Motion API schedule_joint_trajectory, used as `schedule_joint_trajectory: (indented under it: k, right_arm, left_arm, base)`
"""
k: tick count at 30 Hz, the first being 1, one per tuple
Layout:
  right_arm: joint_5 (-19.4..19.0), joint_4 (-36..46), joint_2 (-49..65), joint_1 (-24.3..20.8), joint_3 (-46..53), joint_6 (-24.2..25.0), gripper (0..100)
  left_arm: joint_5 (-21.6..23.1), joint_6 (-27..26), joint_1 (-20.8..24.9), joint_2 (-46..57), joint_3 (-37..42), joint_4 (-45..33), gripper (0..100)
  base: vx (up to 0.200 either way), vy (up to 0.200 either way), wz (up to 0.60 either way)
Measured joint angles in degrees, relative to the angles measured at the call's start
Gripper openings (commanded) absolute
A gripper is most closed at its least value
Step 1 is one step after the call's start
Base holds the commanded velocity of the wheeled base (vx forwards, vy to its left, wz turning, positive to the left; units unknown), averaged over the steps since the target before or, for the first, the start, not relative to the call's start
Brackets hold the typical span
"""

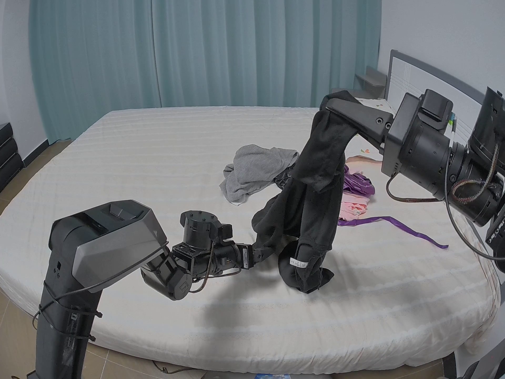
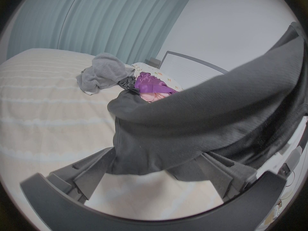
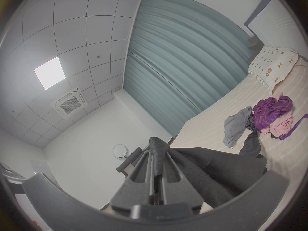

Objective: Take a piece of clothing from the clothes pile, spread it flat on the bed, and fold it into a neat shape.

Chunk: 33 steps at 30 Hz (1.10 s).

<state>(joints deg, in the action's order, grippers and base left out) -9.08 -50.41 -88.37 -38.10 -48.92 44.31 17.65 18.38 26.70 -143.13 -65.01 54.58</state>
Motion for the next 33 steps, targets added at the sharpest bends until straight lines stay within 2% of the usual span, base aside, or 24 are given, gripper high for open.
schedule_joint_trajectory:
  k: [4, 5, 9, 12, 15, 18, 25, 33]
  right_arm:
    - [0.4, -0.2, -0.1, -0.5, -0.3, -0.5, 0]
    - [0.4, -0.3, -0.1, -0.5, -0.4, -0.5, 0]
    - [0.5, -0.5, 0.0, -0.5, -0.5, -0.6, 0]
    - [0.5, -0.5, 0.0, 0.1, -0.3, -0.6, 0]
    - [0.4, -0.5, 0.0, 1.7, 0.0, -0.5, 0]
    - [0.2, -0.5, 0.0, 3.8, 0.3, -0.4, 0]
    - [-0.3, -0.5, -0.3, 7.8, 1.2, -0.1, 0]
    - [-0.5, -0.4, -3.9, 14.4, 1.4, 0.0, 0]
  left_arm:
    - [-0.3, 0.0, 0.0, -1.4, -2.0, -0.3, 100]
    - [-0.5, 0.0, 0.1, -1.9, -2.6, -0.7, 0]
    - [-2.1, 0.1, 0.3, -3.6, -4.2, -1.7, 0]
    - [-5.8, 0.3, 0.8, -5.1, -6.6, -1.7, 0]
    - [-8.7, 0.8, 1.4, -6.7, -9.0, -1.7, 0]
    - [-9.5, 1.8, 1.6, -7.4, -9.4, -1.8, 0]
    - [-9.7, 4.2, 0.4, -4.3, -2.9, -1.9, 0]
    - [-10.2, 7.3, -1.9, 8.4, 8.4, -2.2, 0]
  base:
    - [0.000, 0.000, 0.00]
    - [0.000, 0.000, 0.00]
    - [0.000, 0.000, 0.00]
    - [0.000, 0.000, 0.00]
    - [0.000, 0.000, 0.00]
    - [0.000, 0.000, 0.00]
    - [0.000, 0.000, 0.00]
    - [0.000, 0.000, 0.00]
